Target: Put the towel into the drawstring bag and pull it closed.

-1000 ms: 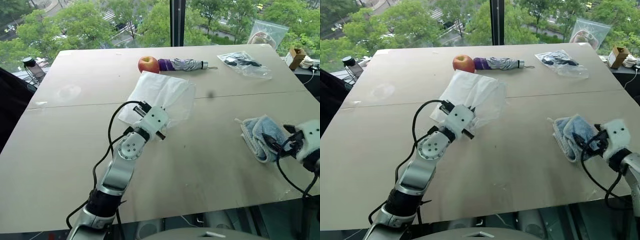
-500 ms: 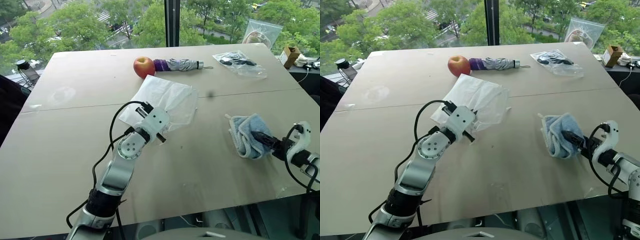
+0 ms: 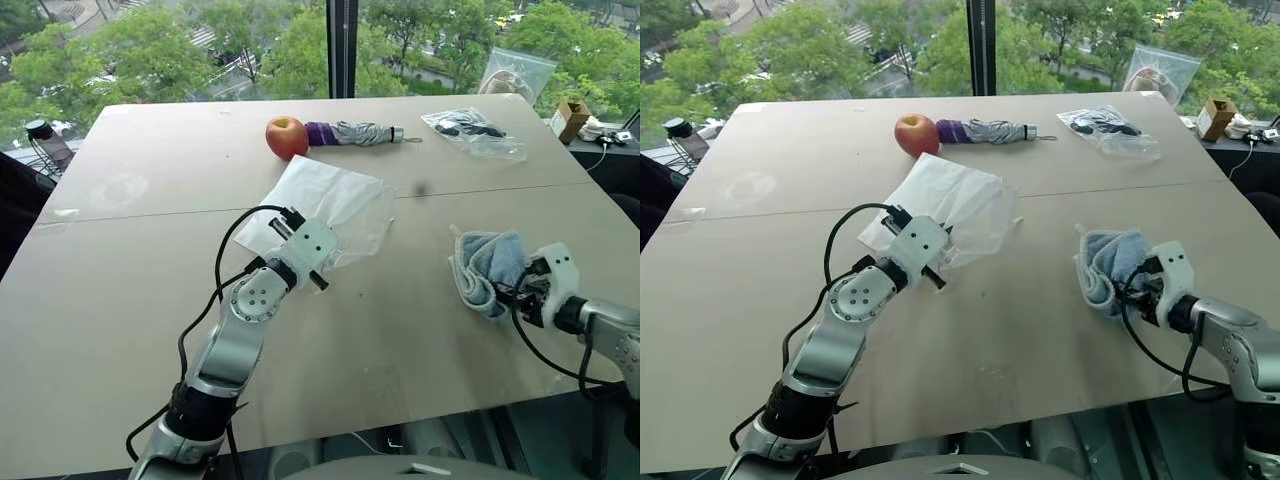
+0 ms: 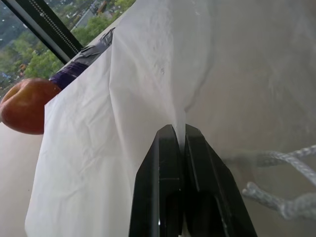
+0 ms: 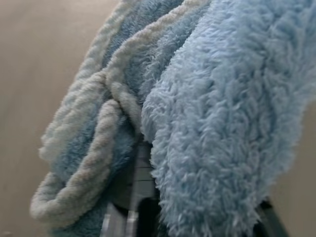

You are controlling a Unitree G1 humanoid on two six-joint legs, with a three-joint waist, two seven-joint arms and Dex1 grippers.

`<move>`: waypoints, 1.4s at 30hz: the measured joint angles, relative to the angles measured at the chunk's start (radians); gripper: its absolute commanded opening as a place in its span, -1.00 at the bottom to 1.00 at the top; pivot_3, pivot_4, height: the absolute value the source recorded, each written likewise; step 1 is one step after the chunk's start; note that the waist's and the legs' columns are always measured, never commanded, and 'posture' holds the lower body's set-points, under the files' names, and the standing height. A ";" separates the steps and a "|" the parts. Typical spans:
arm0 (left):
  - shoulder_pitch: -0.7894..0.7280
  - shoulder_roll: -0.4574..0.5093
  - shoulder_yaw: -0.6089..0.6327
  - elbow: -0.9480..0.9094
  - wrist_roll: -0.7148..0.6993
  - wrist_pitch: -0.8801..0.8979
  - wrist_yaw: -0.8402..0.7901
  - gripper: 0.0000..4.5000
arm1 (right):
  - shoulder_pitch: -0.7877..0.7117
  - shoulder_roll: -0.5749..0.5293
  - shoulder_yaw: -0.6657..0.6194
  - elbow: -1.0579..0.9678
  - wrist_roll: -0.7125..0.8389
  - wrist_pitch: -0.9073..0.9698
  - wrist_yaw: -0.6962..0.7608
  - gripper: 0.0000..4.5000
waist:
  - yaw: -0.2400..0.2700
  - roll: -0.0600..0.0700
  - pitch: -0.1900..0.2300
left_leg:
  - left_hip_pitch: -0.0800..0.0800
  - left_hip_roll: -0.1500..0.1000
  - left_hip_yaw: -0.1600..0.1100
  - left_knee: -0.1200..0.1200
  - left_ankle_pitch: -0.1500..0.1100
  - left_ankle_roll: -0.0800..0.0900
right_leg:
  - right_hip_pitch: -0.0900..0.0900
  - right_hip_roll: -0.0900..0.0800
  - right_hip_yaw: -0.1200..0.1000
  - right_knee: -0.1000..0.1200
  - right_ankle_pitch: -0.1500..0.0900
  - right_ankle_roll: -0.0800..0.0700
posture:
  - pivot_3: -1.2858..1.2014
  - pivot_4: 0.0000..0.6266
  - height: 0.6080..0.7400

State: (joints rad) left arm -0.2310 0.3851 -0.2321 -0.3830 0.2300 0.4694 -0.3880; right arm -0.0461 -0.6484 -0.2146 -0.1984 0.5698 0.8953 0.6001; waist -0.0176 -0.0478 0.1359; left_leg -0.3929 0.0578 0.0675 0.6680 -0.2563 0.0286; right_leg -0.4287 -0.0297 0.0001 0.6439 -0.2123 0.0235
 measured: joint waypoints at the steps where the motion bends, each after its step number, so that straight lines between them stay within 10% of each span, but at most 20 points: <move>1: 0.000 -0.003 0.000 0.000 -0.002 0.000 -0.001 -1.00 | -0.001 0.008 -0.005 0.000 0.006 0.001 0.000 -0.99 | 0.000 0.000 0.000 | 0.000 0.000 0.000 0.000 0.000 0.000 | 0.000 0.000 0.000 0.000 0.000 0.000 | 0.03 -0.52 1.00; 8: -0.001 -0.107 0.026 -0.001 -0.097 0.047 -0.006 -1.00 | -0.080 0.192 -0.070 -0.044 0.330 0.187 -0.001 -0.99 | 0.003 0.016 0.010 | -0.004 -0.001 0.000 0.000 0.000 0.000 | -0.004 0.001 0.001 0.000 0.001 -0.001 | 0.03 -0.52 1.00; 21: -0.021 -0.104 0.058 0.002 -0.166 0.070 -0.023 -1.00 | -0.295 0.121 -0.165 -0.137 0.805 0.280 -0.149 -0.99 | 0.010 0.020 0.013 | -0.008 -0.004 -0.002 0.000 -0.002 0.004 | -0.004 -0.002 0.000 -0.002 0.004 0.003 | 0.03 -0.52 1.00; 42: 0.033 -0.066 0.074 -0.022 -0.353 0.022 -0.160 -1.00 | -0.264 0.071 0.097 -0.108 0.527 0.160 0.010 -0.99 | 0.006 0.020 0.013 | -0.007 -0.004 -0.002 0.000 -0.002 0.004 | -0.004 -0.001 0.000 -0.002 0.003 0.003 | 0.03 -0.52 1.00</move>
State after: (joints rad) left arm -0.1980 0.3192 -0.1582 -0.4053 -0.1231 0.4913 -0.5479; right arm -0.3097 -0.5778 -0.1180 -0.3063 1.0965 1.0556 0.6098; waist -0.0113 -0.0275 0.1493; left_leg -0.3999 0.0539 0.0656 0.6683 -0.2584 0.0323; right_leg -0.4325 -0.0306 -0.0003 0.6423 -0.2089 0.0265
